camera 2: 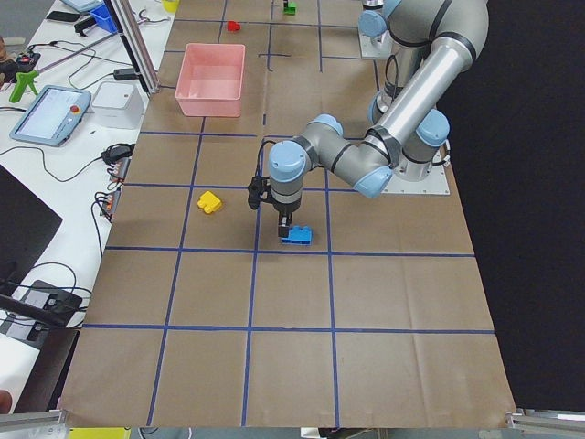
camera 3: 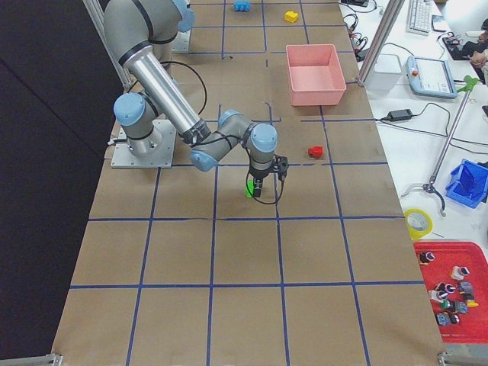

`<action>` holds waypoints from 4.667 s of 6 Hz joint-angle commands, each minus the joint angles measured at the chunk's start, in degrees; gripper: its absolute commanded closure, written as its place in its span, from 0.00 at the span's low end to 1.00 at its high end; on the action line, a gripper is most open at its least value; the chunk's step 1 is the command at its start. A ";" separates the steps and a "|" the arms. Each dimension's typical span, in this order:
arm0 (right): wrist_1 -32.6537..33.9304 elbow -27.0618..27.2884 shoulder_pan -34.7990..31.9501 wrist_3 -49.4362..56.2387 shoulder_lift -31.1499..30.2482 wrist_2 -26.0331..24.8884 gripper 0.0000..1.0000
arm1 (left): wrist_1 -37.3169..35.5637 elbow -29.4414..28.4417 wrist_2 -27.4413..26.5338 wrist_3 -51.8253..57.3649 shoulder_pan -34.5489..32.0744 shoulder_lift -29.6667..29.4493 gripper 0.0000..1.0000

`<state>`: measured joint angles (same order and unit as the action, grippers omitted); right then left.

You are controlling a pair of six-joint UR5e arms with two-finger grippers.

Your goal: Put all blocks into box

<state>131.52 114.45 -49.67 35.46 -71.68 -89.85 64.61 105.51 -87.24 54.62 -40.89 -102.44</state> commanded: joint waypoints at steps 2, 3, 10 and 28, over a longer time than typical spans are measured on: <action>0.23 0.85 1.06 4.87 0.93 -0.24 0.01 | -9.58 7.94 2.33 -1.45 0.02 -1.96 0.01; 0.23 1.12 1.33 5.23 0.84 -0.59 0.01 | -15.42 8.21 2.43 -1.36 0.02 -5.89 0.01; -9.42 -5.09 1.86 5.76 -1.17 0.03 0.92 | -16.01 8.30 1.64 -1.18 0.37 -8.75 0.06; -20.57 -47.31 -46.59 -25.09 13.35 21.12 0.00 | 24.59 -44.04 0.41 -40.43 -38.08 -13.11 0.87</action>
<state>113.10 66.63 -97.96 10.27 -56.39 -68.70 88.74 65.75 -86.78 18.54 -74.31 -112.90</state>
